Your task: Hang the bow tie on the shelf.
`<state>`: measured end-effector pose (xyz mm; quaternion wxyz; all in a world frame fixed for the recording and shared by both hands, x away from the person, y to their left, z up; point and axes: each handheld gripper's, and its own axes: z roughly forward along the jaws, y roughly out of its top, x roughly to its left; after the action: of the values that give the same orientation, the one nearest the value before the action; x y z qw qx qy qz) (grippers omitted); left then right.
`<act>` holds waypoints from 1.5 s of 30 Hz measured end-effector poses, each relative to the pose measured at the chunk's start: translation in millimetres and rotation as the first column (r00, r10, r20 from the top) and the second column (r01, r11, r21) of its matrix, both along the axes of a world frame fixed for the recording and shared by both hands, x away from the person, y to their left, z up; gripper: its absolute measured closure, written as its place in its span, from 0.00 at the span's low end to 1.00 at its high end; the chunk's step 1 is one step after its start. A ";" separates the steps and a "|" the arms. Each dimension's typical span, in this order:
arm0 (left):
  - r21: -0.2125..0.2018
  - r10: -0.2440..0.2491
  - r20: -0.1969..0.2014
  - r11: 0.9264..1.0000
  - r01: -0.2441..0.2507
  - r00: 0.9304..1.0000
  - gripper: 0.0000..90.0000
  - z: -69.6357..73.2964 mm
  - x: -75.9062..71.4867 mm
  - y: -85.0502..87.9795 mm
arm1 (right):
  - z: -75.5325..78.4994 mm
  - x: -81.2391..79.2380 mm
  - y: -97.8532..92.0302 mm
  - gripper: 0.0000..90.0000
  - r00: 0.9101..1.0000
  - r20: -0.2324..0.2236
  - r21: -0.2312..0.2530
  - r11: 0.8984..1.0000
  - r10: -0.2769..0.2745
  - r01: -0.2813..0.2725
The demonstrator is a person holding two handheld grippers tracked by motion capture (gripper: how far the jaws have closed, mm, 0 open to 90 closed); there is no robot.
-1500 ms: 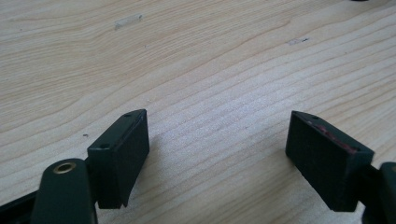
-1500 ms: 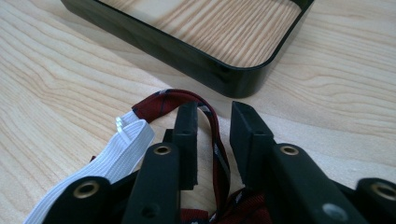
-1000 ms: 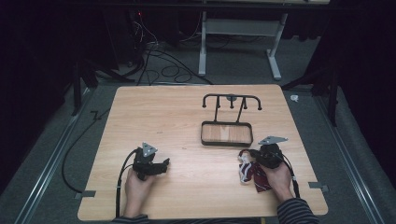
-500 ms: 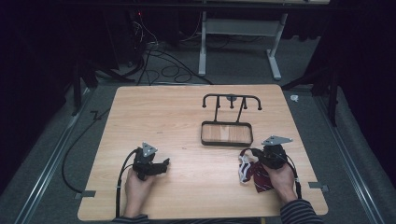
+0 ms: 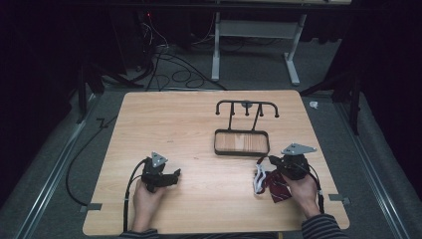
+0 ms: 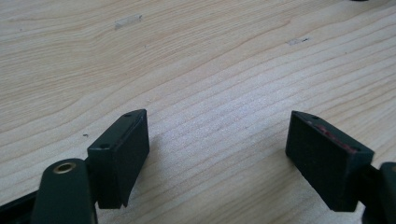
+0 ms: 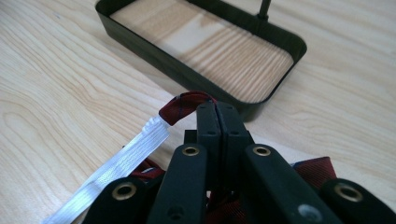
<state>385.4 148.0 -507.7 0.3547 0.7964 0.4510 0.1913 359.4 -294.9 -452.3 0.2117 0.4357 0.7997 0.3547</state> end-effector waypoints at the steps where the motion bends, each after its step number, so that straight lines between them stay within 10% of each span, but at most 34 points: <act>1: 0.000 0.000 0.000 1.000 0.000 1.000 0.24 0.0 0.0 0.0 | 3.8 -1.8 0.3 1.00 1.000 0.011 0.002 1.000 0.004 -0.004; 45: 0.000 0.000 0.000 1.000 0.000 1.000 0.24 0.0 0.0 0.0 | 64.6 -9.6 18.5 1.00 0.982 0.168 -0.036 0.996 0.088 -0.083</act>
<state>385.5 148.0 -507.7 0.3547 0.7964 0.4510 0.1912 349.7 -276.4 -387.7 0.2696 0.3663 0.8018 0.3876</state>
